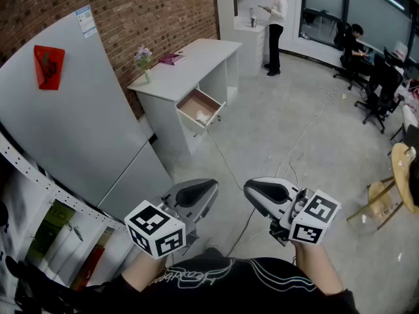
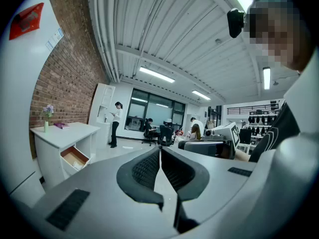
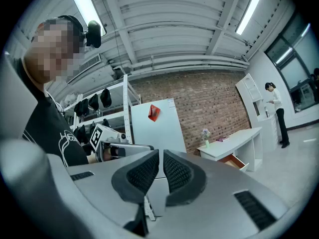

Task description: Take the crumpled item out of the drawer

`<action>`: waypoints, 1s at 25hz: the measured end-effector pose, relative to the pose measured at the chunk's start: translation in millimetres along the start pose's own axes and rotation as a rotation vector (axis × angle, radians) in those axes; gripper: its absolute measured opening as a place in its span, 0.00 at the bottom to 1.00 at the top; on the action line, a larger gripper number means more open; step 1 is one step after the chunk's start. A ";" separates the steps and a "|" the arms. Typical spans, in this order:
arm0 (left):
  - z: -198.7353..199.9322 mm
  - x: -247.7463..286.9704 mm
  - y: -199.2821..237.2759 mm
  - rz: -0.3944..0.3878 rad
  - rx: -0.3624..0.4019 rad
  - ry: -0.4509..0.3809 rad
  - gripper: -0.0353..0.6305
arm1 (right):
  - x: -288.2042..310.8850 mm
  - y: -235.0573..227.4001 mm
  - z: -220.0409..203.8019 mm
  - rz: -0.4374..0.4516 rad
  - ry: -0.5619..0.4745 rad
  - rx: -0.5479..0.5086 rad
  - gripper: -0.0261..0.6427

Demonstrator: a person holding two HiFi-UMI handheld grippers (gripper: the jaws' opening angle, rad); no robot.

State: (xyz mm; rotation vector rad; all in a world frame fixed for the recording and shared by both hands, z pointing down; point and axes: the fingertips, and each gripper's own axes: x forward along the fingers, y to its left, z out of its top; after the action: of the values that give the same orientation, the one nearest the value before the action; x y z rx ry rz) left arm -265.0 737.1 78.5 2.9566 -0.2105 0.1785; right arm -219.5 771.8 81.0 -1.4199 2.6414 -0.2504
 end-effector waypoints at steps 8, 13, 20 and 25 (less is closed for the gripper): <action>-5.2 5.1 5.8 0.005 0.002 0.010 0.10 | 0.3 -12.2 -5.6 -0.030 0.005 0.019 0.12; -12.3 12.8 26.8 0.020 -0.015 0.009 0.10 | 13.5 -26.3 -15.7 -0.024 0.016 0.039 0.13; -36.8 38.7 73.9 0.033 -0.050 0.034 0.10 | 39.2 -64.6 -44.7 -0.029 0.063 0.073 0.13; -51.0 71.9 130.4 0.030 -0.087 0.051 0.10 | 65.6 -118.9 -62.4 -0.056 0.080 0.114 0.13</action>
State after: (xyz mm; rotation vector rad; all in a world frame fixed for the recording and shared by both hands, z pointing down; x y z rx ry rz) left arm -219.4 609.7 158.9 2.8598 -0.2488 0.2415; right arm -170.8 657.7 164.2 -1.4777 2.6046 -0.4656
